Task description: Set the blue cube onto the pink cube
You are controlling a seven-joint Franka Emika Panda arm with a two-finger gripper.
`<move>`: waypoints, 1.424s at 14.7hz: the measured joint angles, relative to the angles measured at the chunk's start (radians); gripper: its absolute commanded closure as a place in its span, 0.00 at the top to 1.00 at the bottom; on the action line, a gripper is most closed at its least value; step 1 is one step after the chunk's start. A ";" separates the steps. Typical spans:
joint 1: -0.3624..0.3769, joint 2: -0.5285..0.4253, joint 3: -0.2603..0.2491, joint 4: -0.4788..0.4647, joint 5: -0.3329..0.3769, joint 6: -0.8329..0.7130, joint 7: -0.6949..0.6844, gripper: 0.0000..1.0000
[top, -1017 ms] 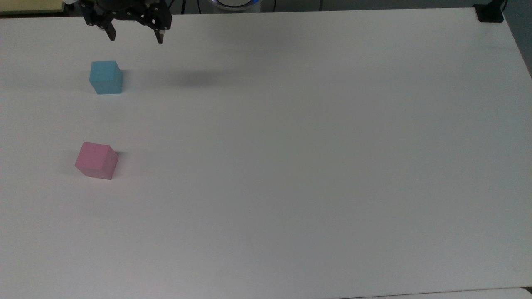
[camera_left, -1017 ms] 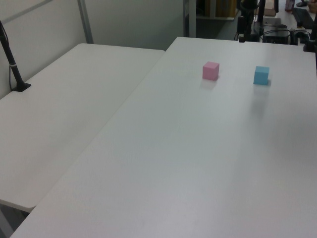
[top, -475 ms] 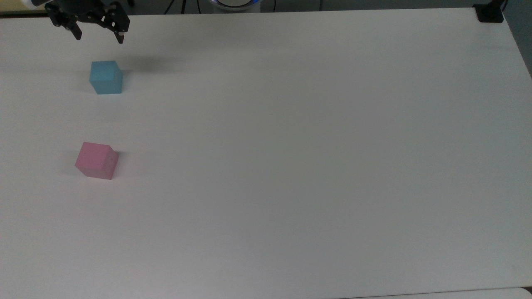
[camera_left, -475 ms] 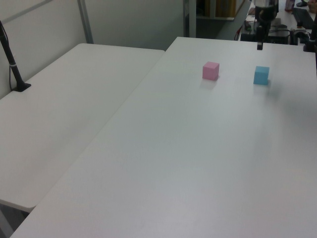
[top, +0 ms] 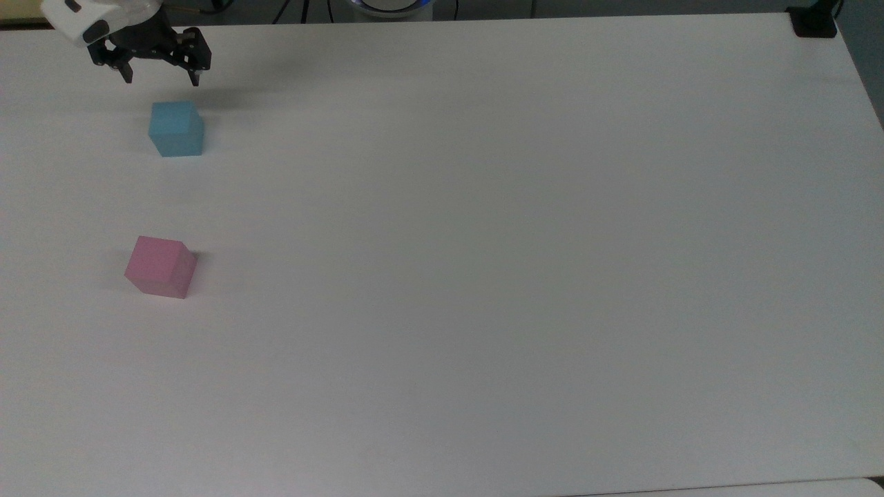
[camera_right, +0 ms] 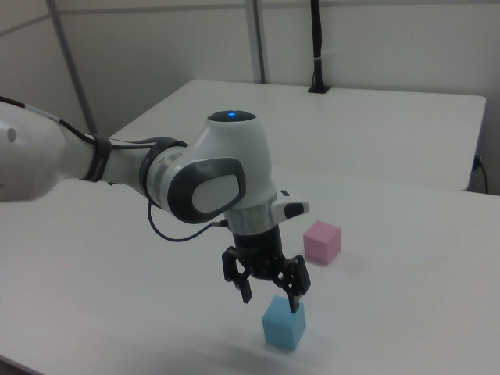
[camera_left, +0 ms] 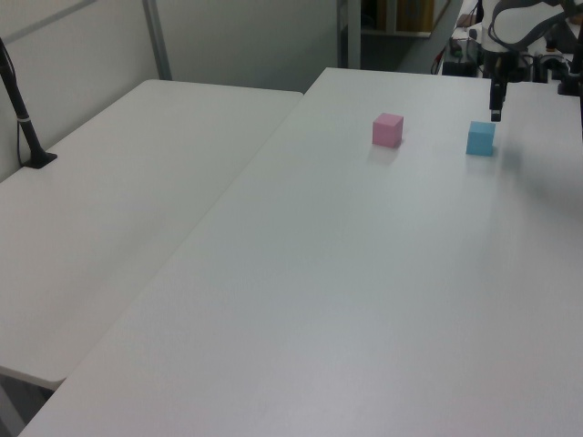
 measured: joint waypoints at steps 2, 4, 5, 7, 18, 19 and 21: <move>0.002 0.018 0.000 -0.006 -0.012 0.026 -0.003 1.00; 0.004 0.051 0.000 -0.014 -0.013 0.081 -0.003 1.00; 0.005 0.070 0.000 -0.016 -0.013 0.106 -0.002 1.00; 0.008 0.109 0.000 -0.017 -0.013 0.150 0.000 0.91; 0.033 0.115 0.001 0.114 0.085 0.082 0.011 0.13; 0.035 0.112 0.001 0.158 0.128 0.062 0.011 0.13; 0.039 0.117 0.001 0.231 0.187 0.048 0.017 0.14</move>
